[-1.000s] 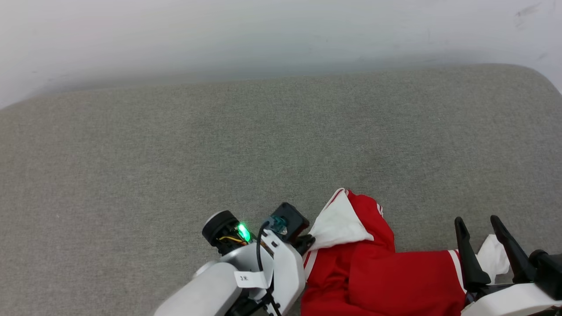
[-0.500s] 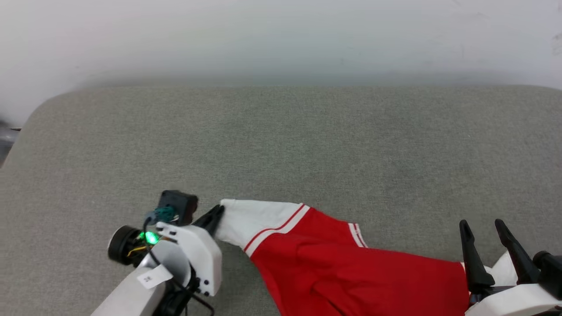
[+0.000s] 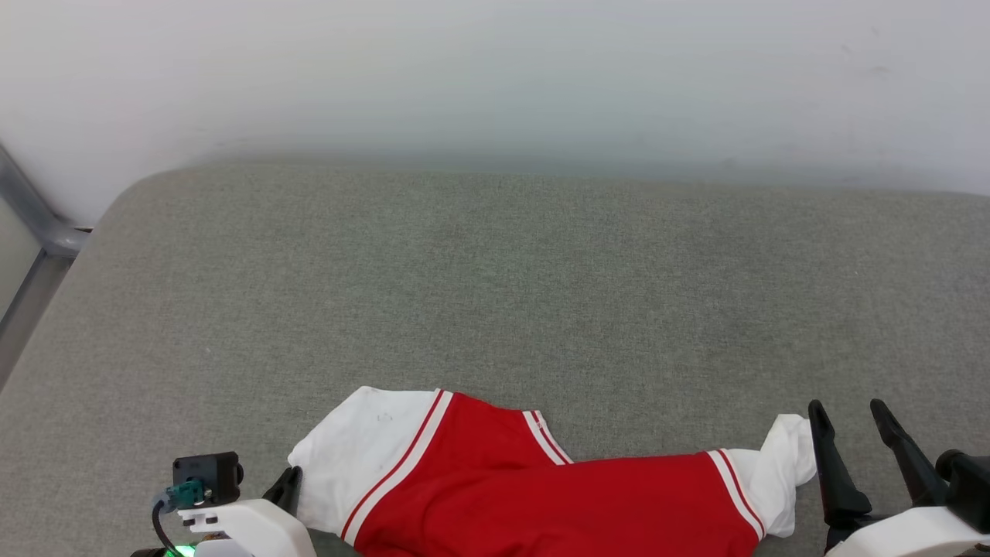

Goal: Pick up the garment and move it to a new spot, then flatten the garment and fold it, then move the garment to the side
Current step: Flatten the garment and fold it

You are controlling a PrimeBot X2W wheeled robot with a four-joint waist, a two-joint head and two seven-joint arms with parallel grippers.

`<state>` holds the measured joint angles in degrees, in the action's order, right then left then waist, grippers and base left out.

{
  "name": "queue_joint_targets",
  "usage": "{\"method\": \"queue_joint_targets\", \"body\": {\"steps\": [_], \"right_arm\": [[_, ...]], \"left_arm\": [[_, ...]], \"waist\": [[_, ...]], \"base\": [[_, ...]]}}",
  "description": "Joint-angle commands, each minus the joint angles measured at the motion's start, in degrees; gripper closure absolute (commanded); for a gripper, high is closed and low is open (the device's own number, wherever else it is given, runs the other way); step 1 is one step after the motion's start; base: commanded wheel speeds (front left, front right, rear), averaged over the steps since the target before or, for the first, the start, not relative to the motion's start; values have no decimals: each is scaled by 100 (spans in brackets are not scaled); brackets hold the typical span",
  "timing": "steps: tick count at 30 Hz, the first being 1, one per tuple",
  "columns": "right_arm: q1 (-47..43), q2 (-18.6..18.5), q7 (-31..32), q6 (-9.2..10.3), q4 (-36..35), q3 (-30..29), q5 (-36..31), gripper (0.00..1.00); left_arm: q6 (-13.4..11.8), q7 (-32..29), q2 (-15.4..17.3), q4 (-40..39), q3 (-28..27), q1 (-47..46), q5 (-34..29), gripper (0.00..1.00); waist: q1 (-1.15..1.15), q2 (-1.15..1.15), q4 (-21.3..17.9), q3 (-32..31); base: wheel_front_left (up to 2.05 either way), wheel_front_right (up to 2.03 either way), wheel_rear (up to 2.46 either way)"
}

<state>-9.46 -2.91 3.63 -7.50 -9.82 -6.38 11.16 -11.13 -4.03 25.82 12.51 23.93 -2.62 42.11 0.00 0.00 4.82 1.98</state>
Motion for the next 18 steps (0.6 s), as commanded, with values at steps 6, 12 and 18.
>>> {"method": "queue_joint_targets", "body": {"steps": [6,12,18], "right_arm": [[-83,5,84,2,38,-35,45,0],[-89,5,425,3,215,-182,167,0],[109,5,1288,2,780,-560,215,0]], "left_arm": [[67,761,-143,-137,-28,-160,-244,0],[44,1497,-146,-463,-94,-298,-581,0],[2,1781,-216,-873,-79,-392,-852,0]], "waist": [[0,0,-9,-163],[0,0,-25,-226],[0,0,9,-189]], "base": [[0,0,0],[0,0,0],[0,0,0]]}}
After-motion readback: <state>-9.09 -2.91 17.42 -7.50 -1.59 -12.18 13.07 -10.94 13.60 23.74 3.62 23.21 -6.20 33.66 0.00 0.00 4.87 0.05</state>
